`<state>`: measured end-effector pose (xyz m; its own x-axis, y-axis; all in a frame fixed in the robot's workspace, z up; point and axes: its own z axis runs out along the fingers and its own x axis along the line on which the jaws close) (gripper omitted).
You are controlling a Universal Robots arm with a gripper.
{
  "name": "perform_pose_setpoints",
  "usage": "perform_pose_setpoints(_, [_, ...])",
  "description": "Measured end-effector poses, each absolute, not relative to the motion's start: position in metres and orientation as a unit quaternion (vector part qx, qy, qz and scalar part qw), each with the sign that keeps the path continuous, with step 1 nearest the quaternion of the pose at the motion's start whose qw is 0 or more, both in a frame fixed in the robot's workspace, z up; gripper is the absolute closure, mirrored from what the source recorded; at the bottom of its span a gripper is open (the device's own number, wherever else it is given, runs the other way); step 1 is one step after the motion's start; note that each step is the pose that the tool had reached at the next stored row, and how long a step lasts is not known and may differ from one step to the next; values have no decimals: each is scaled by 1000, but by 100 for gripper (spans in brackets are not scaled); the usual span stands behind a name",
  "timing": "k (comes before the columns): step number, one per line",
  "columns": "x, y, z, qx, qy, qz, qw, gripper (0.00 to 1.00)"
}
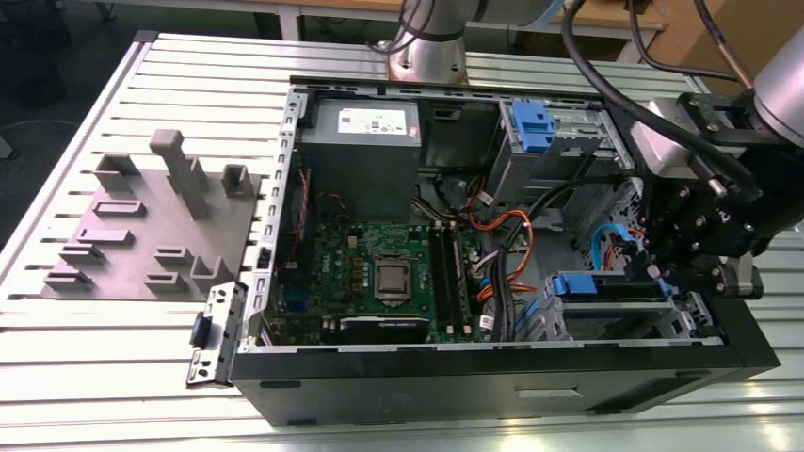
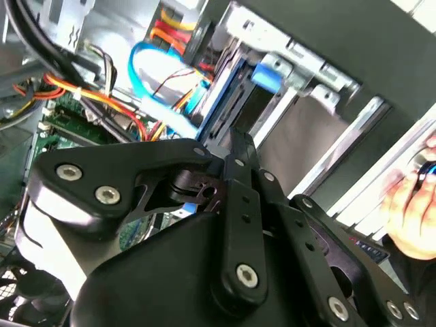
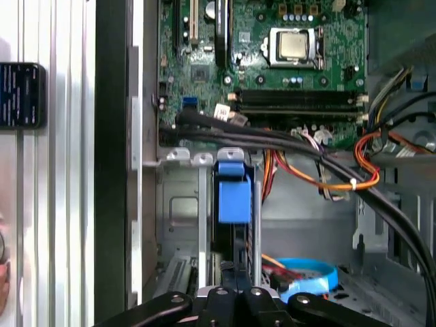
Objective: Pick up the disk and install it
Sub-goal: 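Insert the first disk wire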
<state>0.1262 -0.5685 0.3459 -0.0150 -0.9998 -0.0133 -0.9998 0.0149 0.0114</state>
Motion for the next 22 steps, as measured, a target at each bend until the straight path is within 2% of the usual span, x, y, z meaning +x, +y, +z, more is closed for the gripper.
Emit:
perform_pose_setpoints(14, [146, -565, 351, -702, 712, 9, 1, 89])
perform_pose_setpoints(22, [149, -548, 353, -702, 712, 9, 1, 89])
